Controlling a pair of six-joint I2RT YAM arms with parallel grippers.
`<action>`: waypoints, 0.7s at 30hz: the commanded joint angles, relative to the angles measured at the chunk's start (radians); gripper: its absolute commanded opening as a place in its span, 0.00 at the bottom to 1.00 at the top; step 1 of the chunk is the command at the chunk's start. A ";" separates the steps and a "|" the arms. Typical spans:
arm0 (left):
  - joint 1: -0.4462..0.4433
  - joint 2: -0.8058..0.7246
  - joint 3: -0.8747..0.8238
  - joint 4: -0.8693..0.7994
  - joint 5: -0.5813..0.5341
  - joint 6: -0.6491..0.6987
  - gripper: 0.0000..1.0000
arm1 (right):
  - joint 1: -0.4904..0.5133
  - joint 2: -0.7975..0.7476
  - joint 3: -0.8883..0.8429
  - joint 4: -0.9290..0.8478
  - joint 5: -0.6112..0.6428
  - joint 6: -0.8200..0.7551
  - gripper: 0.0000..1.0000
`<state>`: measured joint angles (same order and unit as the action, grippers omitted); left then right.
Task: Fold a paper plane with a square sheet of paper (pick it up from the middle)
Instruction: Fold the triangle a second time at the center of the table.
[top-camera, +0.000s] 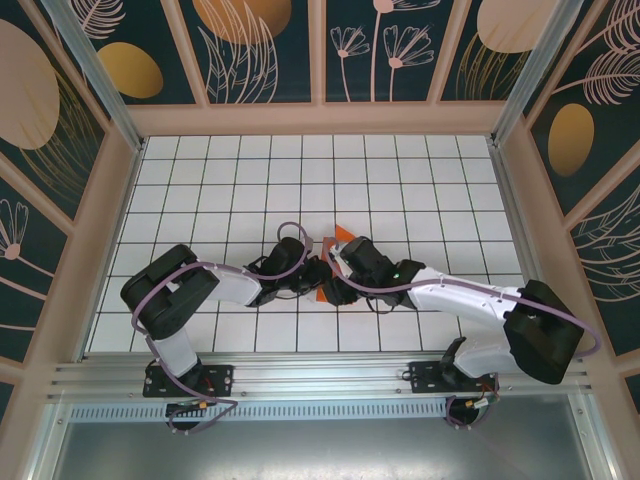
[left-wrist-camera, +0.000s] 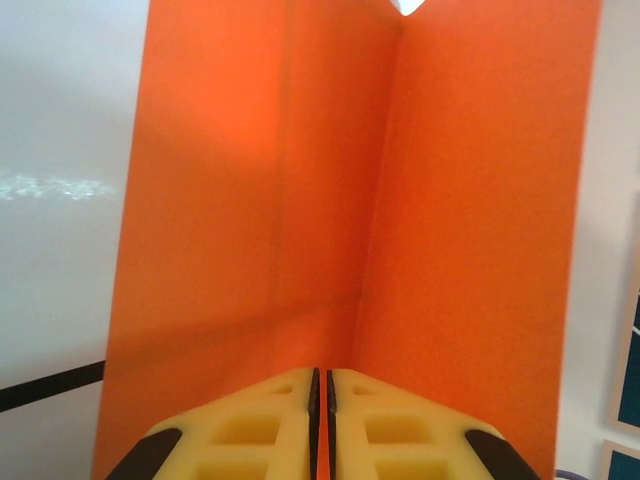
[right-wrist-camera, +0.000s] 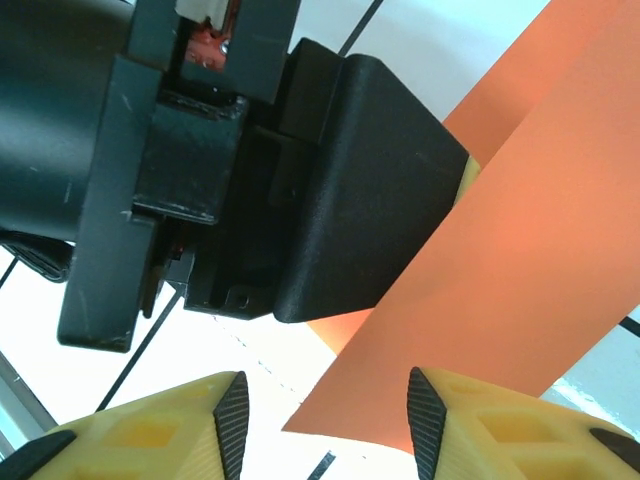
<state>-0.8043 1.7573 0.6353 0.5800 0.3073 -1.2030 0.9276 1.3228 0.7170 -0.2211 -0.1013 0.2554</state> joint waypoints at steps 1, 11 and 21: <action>-0.002 0.002 0.020 0.037 0.016 -0.014 0.14 | 0.004 0.001 -0.016 -0.004 0.036 -0.013 0.44; -0.003 0.002 0.020 0.064 0.034 -0.031 0.14 | 0.004 -0.016 -0.042 0.010 0.140 -0.006 0.43; -0.002 -0.006 0.023 0.062 0.040 -0.031 0.14 | 0.002 -0.028 -0.048 0.021 0.134 0.007 0.38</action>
<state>-0.8043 1.7573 0.6361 0.6033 0.3340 -1.2251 0.9276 1.3262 0.6880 -0.2134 0.0109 0.2523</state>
